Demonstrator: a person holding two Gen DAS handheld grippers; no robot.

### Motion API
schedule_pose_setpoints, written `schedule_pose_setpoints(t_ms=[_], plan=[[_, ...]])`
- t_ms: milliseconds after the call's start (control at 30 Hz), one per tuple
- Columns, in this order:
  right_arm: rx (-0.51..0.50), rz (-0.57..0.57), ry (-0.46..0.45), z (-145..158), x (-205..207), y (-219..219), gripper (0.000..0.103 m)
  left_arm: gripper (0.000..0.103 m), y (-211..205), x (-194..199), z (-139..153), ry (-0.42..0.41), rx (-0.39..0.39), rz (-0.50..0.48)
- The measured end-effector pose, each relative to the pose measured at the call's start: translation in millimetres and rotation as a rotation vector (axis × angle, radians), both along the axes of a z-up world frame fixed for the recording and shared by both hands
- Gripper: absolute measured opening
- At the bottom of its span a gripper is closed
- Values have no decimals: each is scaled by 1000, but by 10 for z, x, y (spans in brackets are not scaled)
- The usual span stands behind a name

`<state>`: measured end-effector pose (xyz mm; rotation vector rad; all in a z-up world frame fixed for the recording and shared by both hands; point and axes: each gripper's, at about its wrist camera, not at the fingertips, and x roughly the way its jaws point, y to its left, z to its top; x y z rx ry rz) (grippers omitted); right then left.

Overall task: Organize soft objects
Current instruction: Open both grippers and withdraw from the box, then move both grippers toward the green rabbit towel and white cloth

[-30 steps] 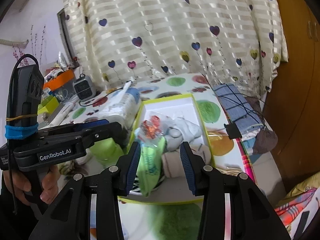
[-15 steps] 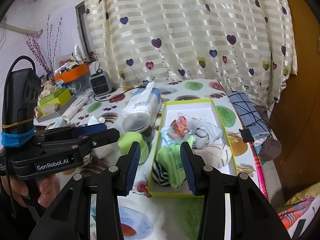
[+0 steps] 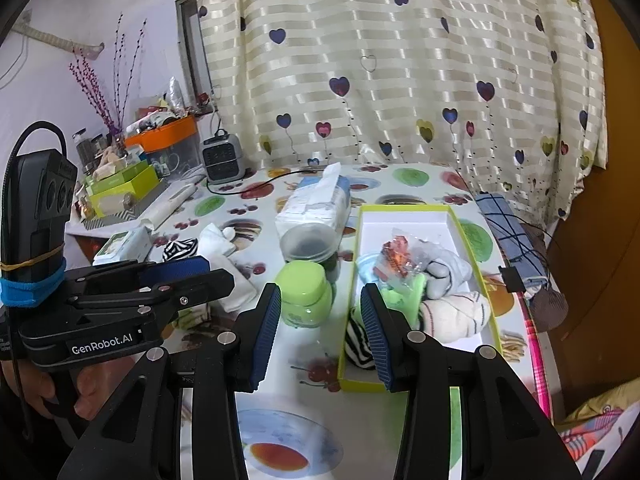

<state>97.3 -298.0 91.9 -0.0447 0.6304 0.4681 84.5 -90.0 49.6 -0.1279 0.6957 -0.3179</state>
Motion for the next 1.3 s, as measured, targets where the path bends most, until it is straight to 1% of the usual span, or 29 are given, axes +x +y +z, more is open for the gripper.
schedule_pose_setpoints(t_ms=[367,767,867,933,1000,1200,1300], plan=[[-8,35,-3,7,-63,183,43,39,228,-80,-41,6,-21,47],[2,84,3,2,-46,364,43,40,776,-98,-186,42,-65,170],[0,101,12,-27,-30,427,43,41,918,-97,-253,56,-70,206],[0,109,15,-43,-25,457,43,44,1005,-100,-304,67,-77,230],[1,118,20,-58,-6,489,43,45,1085,-96,-370,82,-81,253],[-2,149,39,-122,40,602,43,46,1202,-17,-532,129,-85,301],[-5,165,45,-141,59,662,43,48,1230,25,-597,147,-84,323]])
